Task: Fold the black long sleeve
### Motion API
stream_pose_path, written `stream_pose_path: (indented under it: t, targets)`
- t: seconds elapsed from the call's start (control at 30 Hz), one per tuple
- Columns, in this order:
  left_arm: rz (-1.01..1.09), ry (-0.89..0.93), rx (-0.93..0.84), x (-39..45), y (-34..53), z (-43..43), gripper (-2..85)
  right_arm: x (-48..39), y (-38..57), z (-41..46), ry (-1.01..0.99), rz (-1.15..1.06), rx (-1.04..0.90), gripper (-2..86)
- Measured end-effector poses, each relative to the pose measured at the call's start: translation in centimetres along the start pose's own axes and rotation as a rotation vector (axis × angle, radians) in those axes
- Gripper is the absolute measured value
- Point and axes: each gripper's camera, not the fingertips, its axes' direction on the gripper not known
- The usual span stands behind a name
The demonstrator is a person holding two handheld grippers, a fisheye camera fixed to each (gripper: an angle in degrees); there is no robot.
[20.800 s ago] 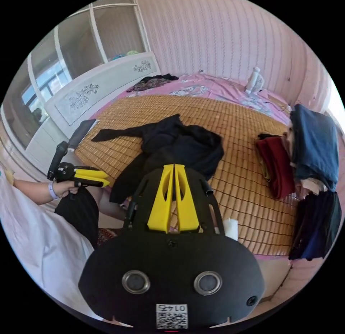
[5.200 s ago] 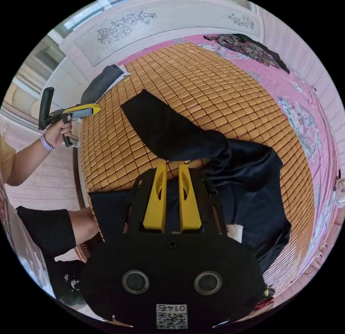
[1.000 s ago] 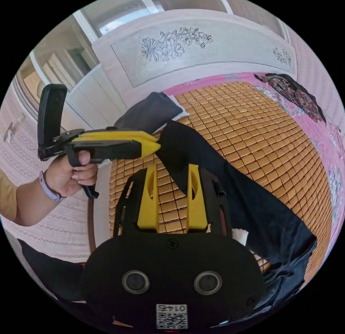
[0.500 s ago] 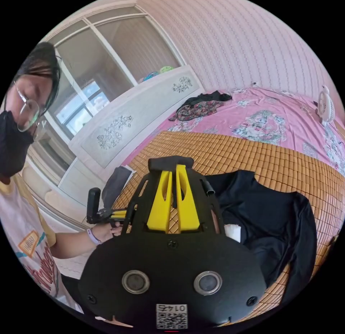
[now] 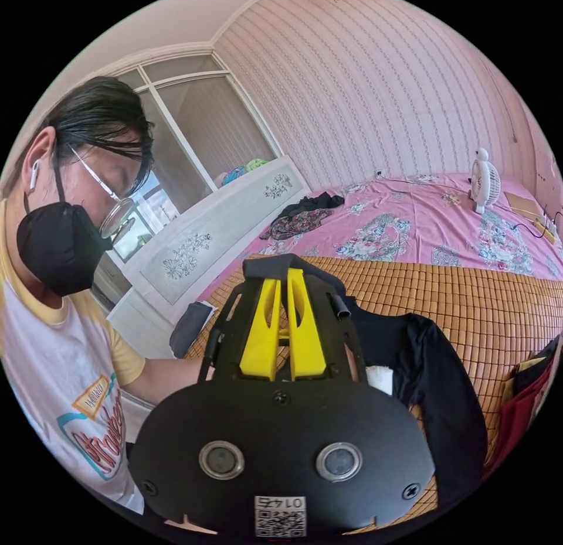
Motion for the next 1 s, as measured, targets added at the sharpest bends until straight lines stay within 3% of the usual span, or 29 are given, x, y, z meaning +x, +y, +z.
stream_pose_path:
  t: [0.13,0.23,0.4,0.47,0.57,0.67,0.83,1.0]
  targets:
    - [0.074,-0.011,0.028,2.2,-1.8,0.1,1.2,0.4,1.7,-2.3,0.113,0.024,-0.032,1.2]
    - [-0.024,0.066,0.072,1.9,-2.4,-0.5,0.0,0.3,2.8,-3.1,0.158,0.013,-0.089,1.2]
    - [-0.188,0.140,0.074,1.0,-2.9,-0.3,0.7,1.7,7.7,-3.7,0.150,0.288,-0.192,1.2]
    - [-0.254,0.178,0.052,0.9,-3.2,0.3,2.4,3.6,13.5,-3.0,0.138,0.566,-0.314,0.9]
    - [-0.277,0.185,0.073,1.7,-3.2,0.1,4.5,4.2,20.3,-0.5,0.220,0.637,-0.633,0.5]
    - [-0.244,0.132,0.098,3.2,-3.0,-1.5,4.6,4.2,23.0,1.4,0.195,0.580,-0.795,0.6]
    - [-0.053,0.067,0.041,8.5,-1.4,-5.0,4.2,6.3,21.4,2.5,0.288,0.532,-0.727,2.0]
    - [0.171,0.178,-0.084,19.1,0.7,-5.7,0.1,8.9,19.9,4.3,0.405,0.489,-0.662,4.9]
